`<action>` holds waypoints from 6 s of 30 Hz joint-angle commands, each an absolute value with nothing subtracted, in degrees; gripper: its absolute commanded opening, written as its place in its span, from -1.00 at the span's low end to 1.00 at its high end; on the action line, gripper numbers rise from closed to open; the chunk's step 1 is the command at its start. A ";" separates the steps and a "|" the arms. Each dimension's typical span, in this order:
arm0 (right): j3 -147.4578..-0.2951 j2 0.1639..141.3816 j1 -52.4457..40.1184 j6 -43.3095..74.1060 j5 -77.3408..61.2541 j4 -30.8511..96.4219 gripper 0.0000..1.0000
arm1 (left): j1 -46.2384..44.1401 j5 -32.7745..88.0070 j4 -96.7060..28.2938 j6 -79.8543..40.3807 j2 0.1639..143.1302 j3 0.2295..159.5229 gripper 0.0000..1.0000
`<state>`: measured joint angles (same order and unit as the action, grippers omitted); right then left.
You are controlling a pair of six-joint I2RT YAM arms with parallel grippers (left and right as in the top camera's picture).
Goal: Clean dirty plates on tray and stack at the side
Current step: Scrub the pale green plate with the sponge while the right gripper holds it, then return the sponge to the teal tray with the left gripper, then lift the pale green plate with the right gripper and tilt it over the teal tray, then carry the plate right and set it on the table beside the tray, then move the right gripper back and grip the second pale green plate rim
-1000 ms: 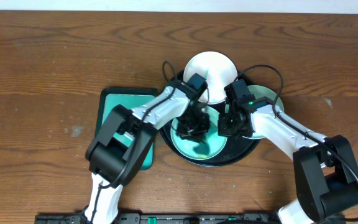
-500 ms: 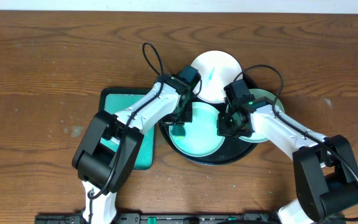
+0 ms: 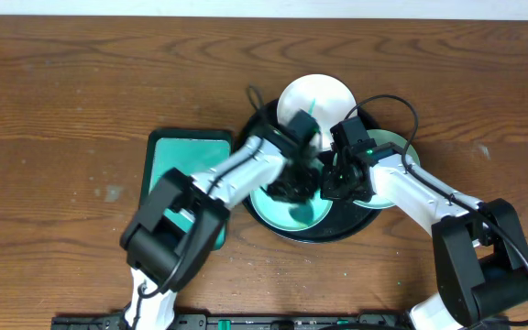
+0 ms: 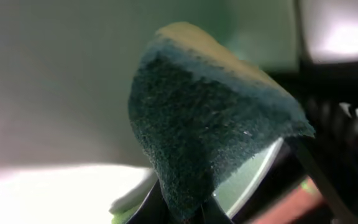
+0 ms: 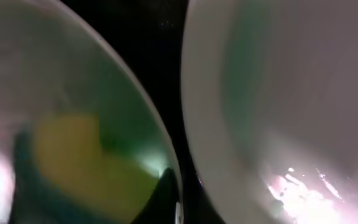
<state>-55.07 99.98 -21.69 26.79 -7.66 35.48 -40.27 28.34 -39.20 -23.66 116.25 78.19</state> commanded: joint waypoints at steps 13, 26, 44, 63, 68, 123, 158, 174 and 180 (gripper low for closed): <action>-54.08 102.24 -21.06 27.20 1.04 37.04 -0.98 | -32.67 7.40 -55.09 -26.65 109.65 81.95 -0.85; -54.17 102.21 -21.06 27.16 1.43 32.10 -0.98 | -12.58 -5.85 -56.97 -25.54 100.03 73.67 -0.85; -64.05 79.42 -26.70 16.43 1.65 29.47 -0.98 | -7.29 -2.76 -56.90 -24.49 75.90 75.57 0.41; -64.03 95.11 -54.63 -9.37 31.27 -7.97 -0.98 | -7.29 -2.79 -55.24 -24.45 46.85 75.57 0.58; -64.03 92.33 -59.66 -17.45 40.18 -10.20 -0.98 | -7.29 -2.76 -55.24 -24.47 46.78 75.57 0.58; -64.07 81.87 -17.89 25.08 -19.05 15.09 -0.98 | -7.29 -2.79 -55.24 -24.47 46.78 75.57 0.58; -63.99 92.20 20.86 13.91 -15.53 45.95 0.10 | -7.29 -2.76 -55.24 -24.47 46.78 75.57 0.59; -63.64 101.78 3.31 17.06 -0.80 41.76 -0.77 | -7.29 -2.79 -55.24 -24.47 46.78 75.57 0.59; -63.64 99.63 3.27 12.99 -4.19 46.33 -0.98 | -7.29 -2.79 -55.24 -24.47 46.78 75.57 0.59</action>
